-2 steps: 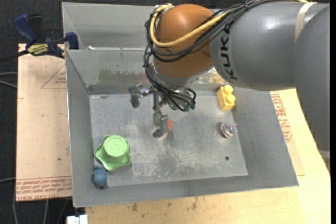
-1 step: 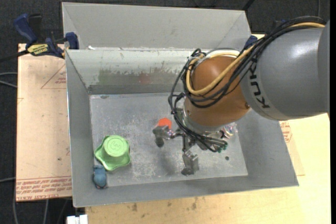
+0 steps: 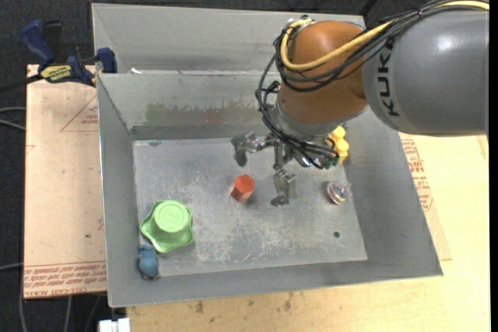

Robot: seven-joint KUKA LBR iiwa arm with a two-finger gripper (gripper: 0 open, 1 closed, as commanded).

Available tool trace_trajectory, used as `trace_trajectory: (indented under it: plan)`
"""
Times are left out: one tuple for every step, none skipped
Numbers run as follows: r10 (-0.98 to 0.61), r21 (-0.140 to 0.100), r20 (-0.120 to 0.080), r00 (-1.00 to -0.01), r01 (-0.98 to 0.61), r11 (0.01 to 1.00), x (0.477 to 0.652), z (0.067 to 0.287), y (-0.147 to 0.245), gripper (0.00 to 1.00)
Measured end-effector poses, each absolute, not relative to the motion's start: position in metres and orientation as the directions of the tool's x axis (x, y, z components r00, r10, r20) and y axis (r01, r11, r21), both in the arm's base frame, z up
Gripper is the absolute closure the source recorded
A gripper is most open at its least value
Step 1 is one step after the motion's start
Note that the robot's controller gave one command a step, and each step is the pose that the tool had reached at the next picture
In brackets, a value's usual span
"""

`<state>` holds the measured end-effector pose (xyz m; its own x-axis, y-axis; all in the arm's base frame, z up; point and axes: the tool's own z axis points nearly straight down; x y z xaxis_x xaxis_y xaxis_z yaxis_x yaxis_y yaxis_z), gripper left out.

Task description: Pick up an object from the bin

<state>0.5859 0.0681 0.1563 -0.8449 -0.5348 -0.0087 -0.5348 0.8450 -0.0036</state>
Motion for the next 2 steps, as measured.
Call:
trace_trajectory:
  plan:
    - [-0.844, 0.002, -0.002, -0.536, -0.844, 0.536, 0.6232, 0.0675, 0.0746, 0.00]
    - [-0.844, -0.001, -0.005, -0.537, -0.844, 0.537, 0.6250, 0.0710, 0.0745, 1.00]
